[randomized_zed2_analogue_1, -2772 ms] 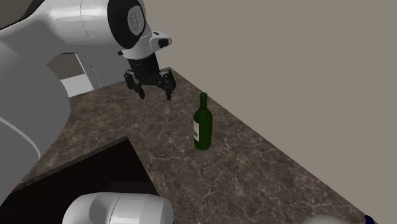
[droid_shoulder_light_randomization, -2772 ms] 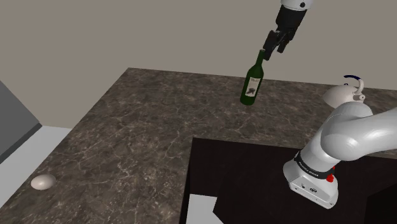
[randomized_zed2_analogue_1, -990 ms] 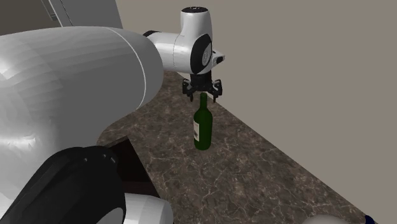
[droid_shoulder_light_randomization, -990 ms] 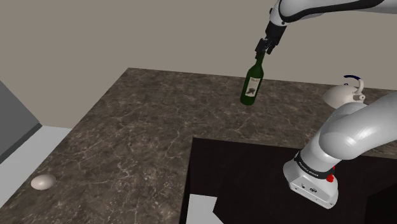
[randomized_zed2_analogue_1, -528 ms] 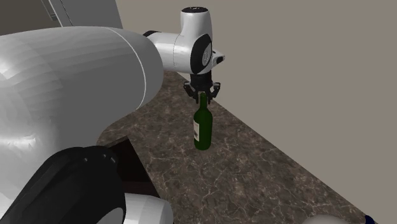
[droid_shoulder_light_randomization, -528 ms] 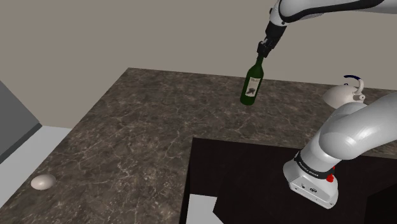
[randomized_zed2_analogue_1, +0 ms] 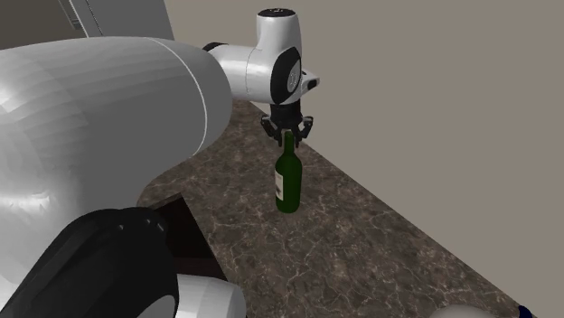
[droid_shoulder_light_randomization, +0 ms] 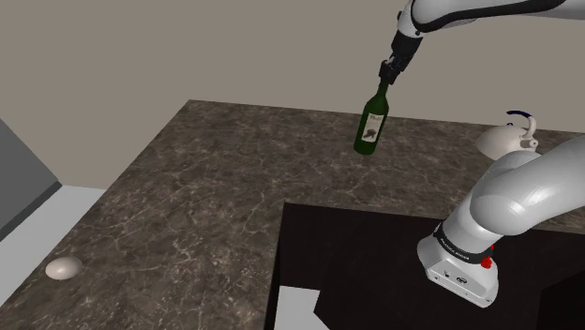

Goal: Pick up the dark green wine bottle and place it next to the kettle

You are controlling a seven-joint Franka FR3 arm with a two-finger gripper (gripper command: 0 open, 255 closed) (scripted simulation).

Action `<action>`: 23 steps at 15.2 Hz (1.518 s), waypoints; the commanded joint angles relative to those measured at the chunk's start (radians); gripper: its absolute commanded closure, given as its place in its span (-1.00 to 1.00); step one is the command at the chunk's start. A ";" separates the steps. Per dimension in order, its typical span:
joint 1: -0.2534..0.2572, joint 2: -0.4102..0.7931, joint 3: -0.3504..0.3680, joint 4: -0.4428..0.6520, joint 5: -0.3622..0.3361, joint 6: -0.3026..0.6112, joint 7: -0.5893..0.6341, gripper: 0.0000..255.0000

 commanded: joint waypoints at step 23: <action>0.017 0.038 0.024 0.349 0.030 -0.312 -0.020 1.00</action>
